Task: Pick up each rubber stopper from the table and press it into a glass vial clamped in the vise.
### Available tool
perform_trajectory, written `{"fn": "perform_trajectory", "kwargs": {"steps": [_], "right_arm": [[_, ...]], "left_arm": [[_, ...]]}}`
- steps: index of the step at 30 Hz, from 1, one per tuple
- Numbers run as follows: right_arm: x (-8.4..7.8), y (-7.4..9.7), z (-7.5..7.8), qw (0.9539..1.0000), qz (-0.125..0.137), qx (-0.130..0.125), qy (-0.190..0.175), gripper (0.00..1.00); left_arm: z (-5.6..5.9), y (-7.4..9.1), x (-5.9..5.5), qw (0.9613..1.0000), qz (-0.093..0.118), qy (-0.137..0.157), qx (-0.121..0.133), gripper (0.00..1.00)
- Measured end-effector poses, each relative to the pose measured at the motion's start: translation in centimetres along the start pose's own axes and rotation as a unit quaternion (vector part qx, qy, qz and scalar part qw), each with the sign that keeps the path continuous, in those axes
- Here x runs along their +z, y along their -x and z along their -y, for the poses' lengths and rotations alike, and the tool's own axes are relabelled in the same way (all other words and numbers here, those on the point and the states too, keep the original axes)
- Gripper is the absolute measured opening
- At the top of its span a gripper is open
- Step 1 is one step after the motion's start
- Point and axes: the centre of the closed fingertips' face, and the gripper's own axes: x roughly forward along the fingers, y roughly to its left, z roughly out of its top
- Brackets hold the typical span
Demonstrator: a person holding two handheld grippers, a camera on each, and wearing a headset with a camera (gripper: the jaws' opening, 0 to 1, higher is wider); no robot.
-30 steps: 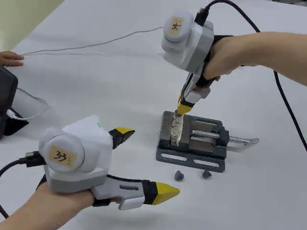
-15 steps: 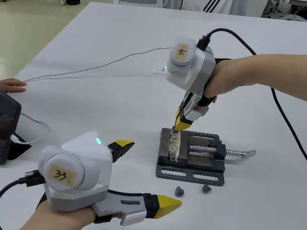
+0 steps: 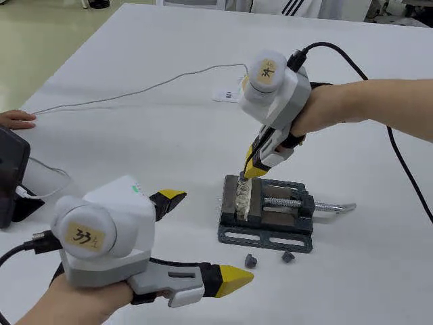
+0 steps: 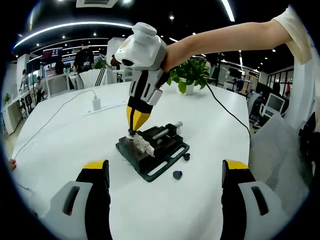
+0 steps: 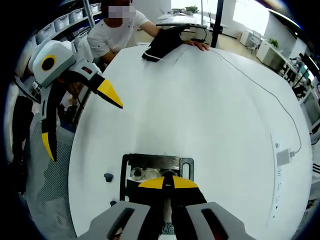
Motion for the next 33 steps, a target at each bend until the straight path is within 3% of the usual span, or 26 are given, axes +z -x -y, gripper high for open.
{"fn": "perform_trajectory", "kwargs": {"steps": [3,6,8,16,21,26,33], "right_arm": [[-0.1,0.1,0.0,1.0000,0.006,-0.002,-0.007,0.00],[0.0,0.3,-0.7,0.9992,0.020,0.016,-0.030,0.08],[0.0,0.4,-0.5,0.9996,0.024,0.000,-0.015,0.18],[-0.6,1.1,-2.1,0.9980,0.060,-0.011,-0.014,0.42],[-1.4,1.0,-3.5,0.9976,0.067,-0.011,-0.005,0.53],[-2.1,1.3,-4.4,0.9969,0.076,-0.016,-0.003,0.56],[-2.9,1.8,-6.1,0.9961,0.085,-0.023,0.001,0.53]], "left_arm": [[-0.1,0.1,-0.2,1.0000,0.001,0.001,0.000,0.92],[-0.1,0.3,-0.4,1.0000,0.000,0.001,0.000,0.92],[-0.1,0.4,-0.4,1.0000,0.001,0.001,0.000,0.92],[-0.1,0.6,-0.5,1.0000,0.002,0.000,0.003,0.93],[0.1,0.7,-0.5,1.0000,0.004,-0.002,0.004,0.93],[0.4,0.9,-0.6,1.0000,0.002,-0.005,0.004,0.93],[0.9,1.1,-0.4,0.9999,0.002,-0.009,0.003,0.93]]}}
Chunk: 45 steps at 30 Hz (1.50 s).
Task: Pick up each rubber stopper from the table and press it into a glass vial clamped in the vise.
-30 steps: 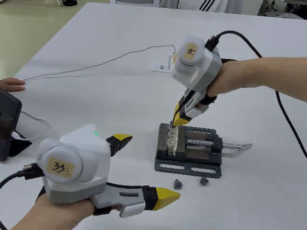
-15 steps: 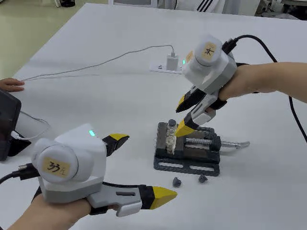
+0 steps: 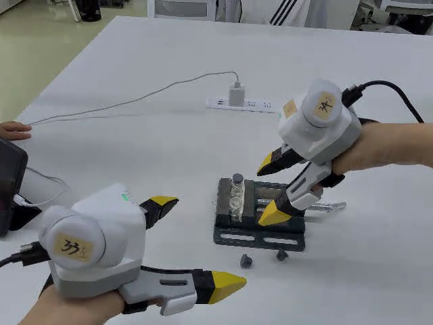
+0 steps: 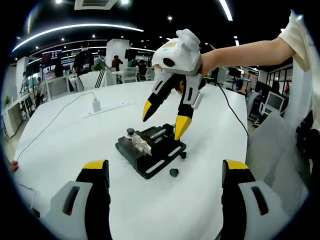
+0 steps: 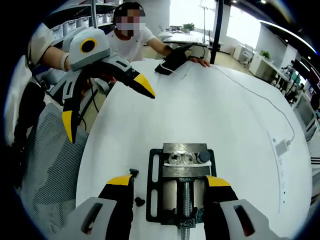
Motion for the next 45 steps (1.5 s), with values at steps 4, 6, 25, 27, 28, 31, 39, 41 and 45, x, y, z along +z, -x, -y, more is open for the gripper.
{"fn": "perform_trajectory", "kwargs": {"steps": [4,6,25,27,28,31,39,41,45], "right_arm": [[-0.5,0.5,-1.0,1.0000,0.005,-0.003,-0.003,0.53],[-0.8,0.6,-1.4,0.9999,0.006,-0.005,-0.007,0.52],[-5.5,-0.5,-4.1,0.9976,-0.003,-0.037,-0.058,0.18],[-6.0,-1.0,-4.3,0.9971,-0.001,-0.038,-0.066,0.15],[-6.2,-1.2,-4.4,0.9965,-0.001,-0.038,-0.074,0.13],[-6.8,-1.9,-4.6,0.9957,-0.003,-0.039,-0.085,0.08],[-6.9,-2.8,-4.8,0.9939,0.006,-0.039,-0.104,0.05],[-6.9,-2.9,-4.6,0.9939,0.005,-0.040,-0.102,0.04],[-6.9,-2.9,-4.5,0.9937,0.002,-0.041,-0.105,0.00]], "left_arm": [[0.5,0.0,0.2,1.0000,0.001,-0.002,-0.002,0.93],[0.8,0.1,0.2,1.0000,0.000,-0.005,-0.003,0.92],[1.8,0.0,-0.4,0.9999,-0.006,-0.002,-0.014,0.92],[1.8,0.0,-0.5,0.9999,-0.007,-0.001,-0.014,0.92],[1.7,0.0,-0.6,0.9999,-0.007,0.000,-0.013,0.91],[1.7,-0.1,-0.6,0.9999,-0.007,0.001,-0.013,0.91],[1.8,0.0,-0.9,0.9999,-0.009,0.004,-0.011,0.91],[1.8,0.0,-1.1,0.9999,-0.009,0.006,-0.011,0.91],[1.7,0.2,-1.2,0.9999,-0.011,0.007,-0.009,0.91]]}}
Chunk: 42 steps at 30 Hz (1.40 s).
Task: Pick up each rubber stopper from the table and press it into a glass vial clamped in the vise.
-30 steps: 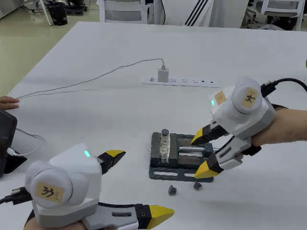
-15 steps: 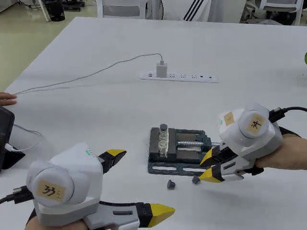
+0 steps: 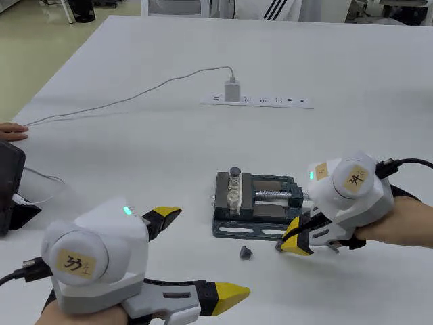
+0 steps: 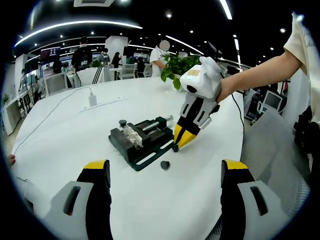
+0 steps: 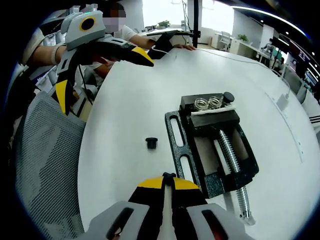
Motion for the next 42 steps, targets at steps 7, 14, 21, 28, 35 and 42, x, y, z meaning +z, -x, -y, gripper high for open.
{"fn": "perform_trajectory", "kwargs": {"steps": [7,14,21,28,35,42], "right_arm": [[-0.2,-0.1,0.0,1.0000,-0.005,0.000,0.000,0.00],[-0.4,-0.2,0.0,0.9999,-0.010,0.000,0.006,0.00],[-0.5,-0.1,-0.2,0.9997,-0.018,-0.005,0.018,0.00],[-0.3,0.2,-0.2,0.9990,-0.019,-0.021,0.035,0.00],[2.1,2.1,-0.4,0.9953,0.010,-0.052,0.081,0.00],[5.2,5.1,-0.4,0.9847,0.054,-0.103,0.130,0.00]], "left_arm": [[-0.1,0.1,-0.2,1.0000,0.000,0.002,0.001,0.91],[0.1,0.0,-0.2,1.0000,0.001,0.002,-0.001,0.91],[0.3,0.0,-0.3,1.0000,-0.002,0.000,-0.003,0.90],[0.5,-0.2,-0.2,1.0000,-0.006,-0.005,-0.003,0.88],[0.0,-0.5,-0.1,1.0000,-0.003,0.004,0.000,0.81],[-0.6,-1.3,1.1,0.9986,0.023,0.047,-0.004,0.69]]}}
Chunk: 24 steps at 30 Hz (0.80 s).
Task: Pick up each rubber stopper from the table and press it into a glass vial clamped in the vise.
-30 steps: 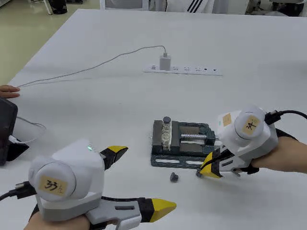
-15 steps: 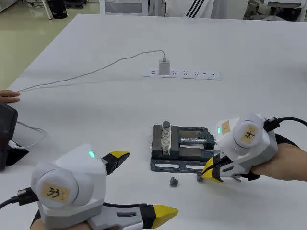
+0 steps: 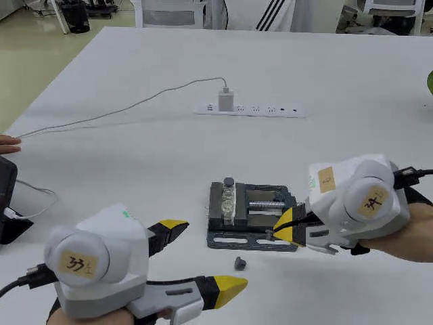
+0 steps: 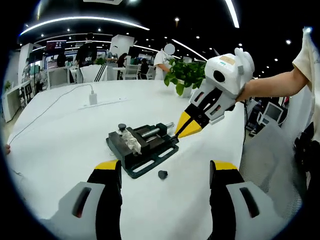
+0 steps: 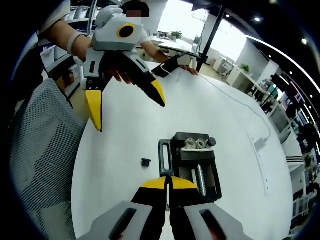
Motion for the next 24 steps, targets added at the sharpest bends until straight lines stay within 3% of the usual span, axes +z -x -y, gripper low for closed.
{"fn": "perform_trajectory", "kwargs": {"steps": [1,3,5,10,11,13,15,16,18,19,24], "right_arm": [[0.5,0.4,0.2,0.9999,0.005,-0.007,0.012,0.00],[1.3,1.1,0.4,0.9990,0.013,-0.023,0.036,0.00],[2.4,1.8,0.5,0.9970,0.026,-0.038,0.063,0.00],[4.6,3.5,0.1,0.9916,0.044,-0.056,0.108,0.00],[5.1,3.8,0.2,0.9887,0.048,-0.066,0.126,0.00],[5.3,4.0,-0.1,0.9874,0.049,-0.064,0.137,0.00],[5.5,4.1,-0.4,0.9835,0.047,-0.063,0.163,0.00],[5.9,4.2,-0.4,0.9792,0.055,-0.068,0.183,0.00],[5.7,4.1,-0.9,0.9817,0.053,-0.061,0.173,0.00],[5.9,4.1,-0.9,0.9793,0.054,-0.064,0.184,0.00],[5.7,3.8,-1.6,0.9798,0.057,-0.057,0.183,0.00]], "left_arm": [[0.2,-0.3,0.5,0.9994,0.012,0.033,-0.005,0.68],[0.0,-0.5,1.2,0.9981,0.026,0.055,-0.009,0.64],[-0.5,-0.7,1.4,0.9985,0.025,0.048,-0.007,0.61],[-0.1,-1.7,2.3,0.9983,0.028,0.049,-0.015,0.53],[0.1,-1.9,2.6,0.9978,0.031,0.055,-0.021,0.51],[0.4,-2.2,2.9,0.9971,0.034,0.062,-0.029,0.48],[0.7,-2.5,3.0,0.9967,0.031,0.065,-0.037,0.42],[0.8,-2.7,3.0,0.9966,0.031,0.066,-0.040,0.39],[1.2,-2.8,3.1,0.9961,0.031,0.068,-0.048,0.34],[1.5,-2.8,3.2,0.9956,0.032,0.070,-0.054,0.32],[2.3,-2.9,3.4,0.9933,0.035,0.082,-0.073,0.18]]}}
